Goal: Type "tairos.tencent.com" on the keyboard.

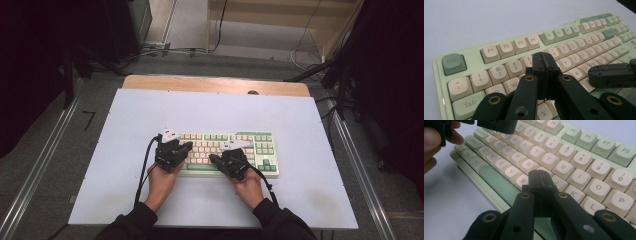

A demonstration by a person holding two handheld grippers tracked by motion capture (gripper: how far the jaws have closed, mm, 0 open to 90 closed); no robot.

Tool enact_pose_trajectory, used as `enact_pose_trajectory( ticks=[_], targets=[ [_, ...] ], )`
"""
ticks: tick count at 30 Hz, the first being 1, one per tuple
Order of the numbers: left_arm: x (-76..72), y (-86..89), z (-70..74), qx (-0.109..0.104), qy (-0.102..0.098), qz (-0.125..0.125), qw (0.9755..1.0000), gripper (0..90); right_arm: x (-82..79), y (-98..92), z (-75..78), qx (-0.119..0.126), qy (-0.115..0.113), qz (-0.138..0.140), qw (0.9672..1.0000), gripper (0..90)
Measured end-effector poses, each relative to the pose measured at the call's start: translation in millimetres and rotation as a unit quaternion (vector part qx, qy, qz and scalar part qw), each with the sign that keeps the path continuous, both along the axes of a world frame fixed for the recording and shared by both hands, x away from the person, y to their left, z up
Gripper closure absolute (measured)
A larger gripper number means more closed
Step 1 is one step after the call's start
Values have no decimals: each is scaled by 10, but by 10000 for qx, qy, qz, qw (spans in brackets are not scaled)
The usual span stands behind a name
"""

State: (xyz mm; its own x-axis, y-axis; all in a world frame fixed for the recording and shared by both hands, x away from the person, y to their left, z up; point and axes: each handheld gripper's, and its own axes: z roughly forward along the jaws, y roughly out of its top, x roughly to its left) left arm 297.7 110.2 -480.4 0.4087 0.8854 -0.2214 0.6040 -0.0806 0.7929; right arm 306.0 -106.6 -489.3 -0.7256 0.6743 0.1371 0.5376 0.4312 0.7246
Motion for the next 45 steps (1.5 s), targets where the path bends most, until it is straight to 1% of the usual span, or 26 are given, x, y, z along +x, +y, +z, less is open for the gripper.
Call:
enact_pose_trajectory(
  ticks=[1,5,8,17,23,34,40,45],
  targets=[
    [0,-1,-1,3,3,-1,10000,900,4,6,-11,-38,26,9,10000,873],
    [-1,-2,2,-4,-4,0,10000,900,3,-1,5,-3,38,-9,10000,873],
    [1,2,4,-6,-5,-3,10000,900,1,-21,36,108,5,-32,9999,873],
    [4,-27,10,-43,-6,-37,10000,900,1,-91,100,250,-41,-113,9996,873],
    [8,-58,11,-53,-3,-75,10000,900,17,-138,118,267,-53,-157,9995,873],
    [32,-129,-7,-59,34,-174,9998,900,20,-152,122,268,-51,-193,9994,873],
    [65,-187,-27,-6,60,-243,9997,900,29,-158,116,251,-35,-220,9994,873],
    [91,-213,-49,23,87,-235,9997,900,34,-161,114,244,-36,-228,9994,873]
  ],
)
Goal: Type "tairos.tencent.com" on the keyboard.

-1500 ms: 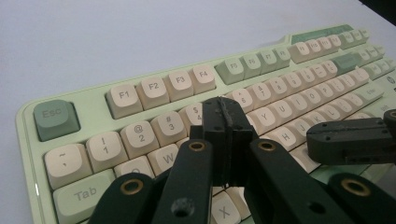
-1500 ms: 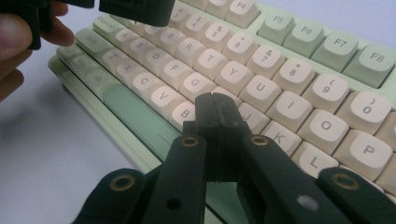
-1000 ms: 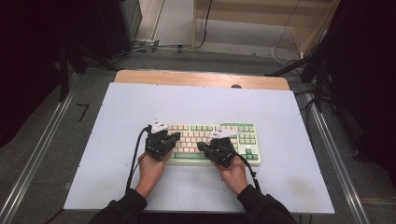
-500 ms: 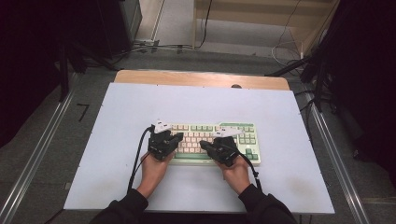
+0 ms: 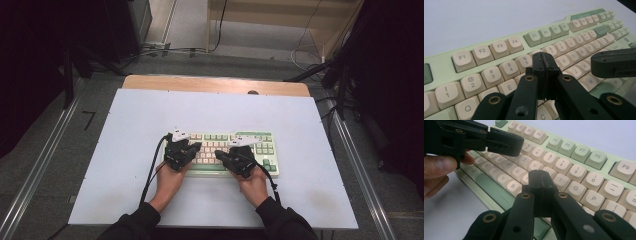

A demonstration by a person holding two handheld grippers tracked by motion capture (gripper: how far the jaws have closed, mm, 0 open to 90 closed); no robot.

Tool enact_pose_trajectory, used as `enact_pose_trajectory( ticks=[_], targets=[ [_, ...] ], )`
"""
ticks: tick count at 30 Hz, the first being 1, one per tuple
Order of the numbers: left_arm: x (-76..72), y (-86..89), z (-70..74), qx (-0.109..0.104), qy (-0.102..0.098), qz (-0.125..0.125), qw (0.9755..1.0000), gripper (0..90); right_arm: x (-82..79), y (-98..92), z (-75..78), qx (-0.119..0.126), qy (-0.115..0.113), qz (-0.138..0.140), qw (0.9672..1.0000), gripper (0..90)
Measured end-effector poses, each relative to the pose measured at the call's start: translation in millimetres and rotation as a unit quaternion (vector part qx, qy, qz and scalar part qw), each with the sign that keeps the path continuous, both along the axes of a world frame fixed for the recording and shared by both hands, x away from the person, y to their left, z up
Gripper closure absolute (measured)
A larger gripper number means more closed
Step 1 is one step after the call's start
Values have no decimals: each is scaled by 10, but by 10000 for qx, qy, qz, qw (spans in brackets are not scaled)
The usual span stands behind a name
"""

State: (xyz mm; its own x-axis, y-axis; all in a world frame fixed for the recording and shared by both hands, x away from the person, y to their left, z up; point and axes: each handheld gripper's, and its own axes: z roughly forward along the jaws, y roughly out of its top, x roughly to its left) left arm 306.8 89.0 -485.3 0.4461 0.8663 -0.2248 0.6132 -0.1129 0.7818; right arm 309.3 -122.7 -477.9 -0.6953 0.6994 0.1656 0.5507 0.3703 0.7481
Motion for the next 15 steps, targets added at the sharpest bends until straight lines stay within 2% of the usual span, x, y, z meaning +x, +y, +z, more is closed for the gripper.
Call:
enact_pose_trajectory(
  ticks=[15],
  targets=[
    [25,-36,-24,40,17,-8,10000,900,4,-5,-3,-11,-12,-7,10000,873]
  ],
)
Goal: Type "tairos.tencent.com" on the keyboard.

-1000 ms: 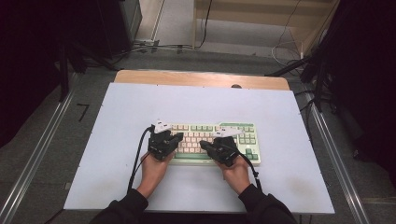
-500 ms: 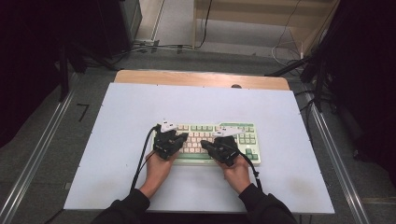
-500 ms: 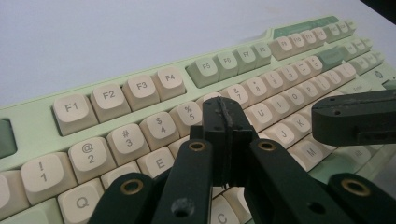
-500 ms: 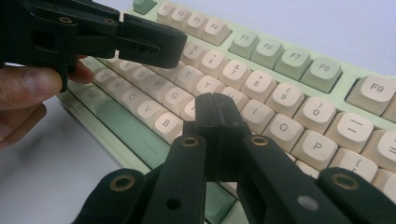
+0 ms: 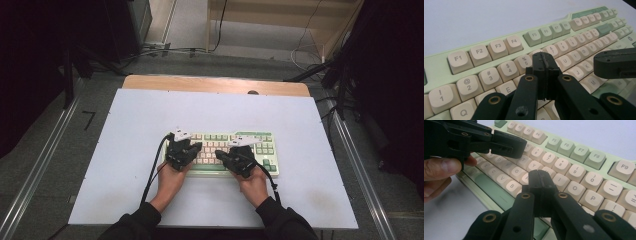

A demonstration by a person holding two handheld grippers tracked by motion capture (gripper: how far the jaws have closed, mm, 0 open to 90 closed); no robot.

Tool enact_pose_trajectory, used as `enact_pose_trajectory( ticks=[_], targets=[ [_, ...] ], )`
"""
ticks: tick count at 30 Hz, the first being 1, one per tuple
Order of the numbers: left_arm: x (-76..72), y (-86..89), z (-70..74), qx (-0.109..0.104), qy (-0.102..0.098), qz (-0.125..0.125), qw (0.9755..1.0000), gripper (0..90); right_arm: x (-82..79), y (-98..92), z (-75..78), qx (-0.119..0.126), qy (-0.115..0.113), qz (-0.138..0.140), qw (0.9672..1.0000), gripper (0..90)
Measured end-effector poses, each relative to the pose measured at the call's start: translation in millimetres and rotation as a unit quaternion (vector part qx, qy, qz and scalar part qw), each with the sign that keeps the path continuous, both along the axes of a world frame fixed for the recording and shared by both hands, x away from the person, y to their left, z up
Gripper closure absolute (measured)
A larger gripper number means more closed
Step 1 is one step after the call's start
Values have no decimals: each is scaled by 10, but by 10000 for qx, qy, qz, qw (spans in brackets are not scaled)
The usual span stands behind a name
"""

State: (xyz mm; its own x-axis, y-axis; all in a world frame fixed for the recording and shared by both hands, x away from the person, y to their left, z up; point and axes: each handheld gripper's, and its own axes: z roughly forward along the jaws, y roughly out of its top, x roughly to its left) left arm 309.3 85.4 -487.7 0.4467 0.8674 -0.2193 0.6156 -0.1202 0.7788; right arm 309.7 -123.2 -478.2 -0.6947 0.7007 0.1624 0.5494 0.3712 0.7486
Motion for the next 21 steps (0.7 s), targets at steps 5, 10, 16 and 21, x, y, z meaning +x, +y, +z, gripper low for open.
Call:
enact_pose_trajectory(
  ticks=[5,10,16,21],
  targets=[
    [5,-16,0,13,-1,-23,10000,900,-3,1,1,2,-2,3,10000,873],
    [11,-28,-6,40,10,-19,10000,900,-1,0,0,4,-3,4,10000,873],
    [23,-40,-20,89,44,-36,9999,900,-3,5,-4,-8,12,2,10000,873],
    [26,-52,-21,94,41,-35,9999,900,-4,7,-5,-10,16,5,10000,873]
  ],
)
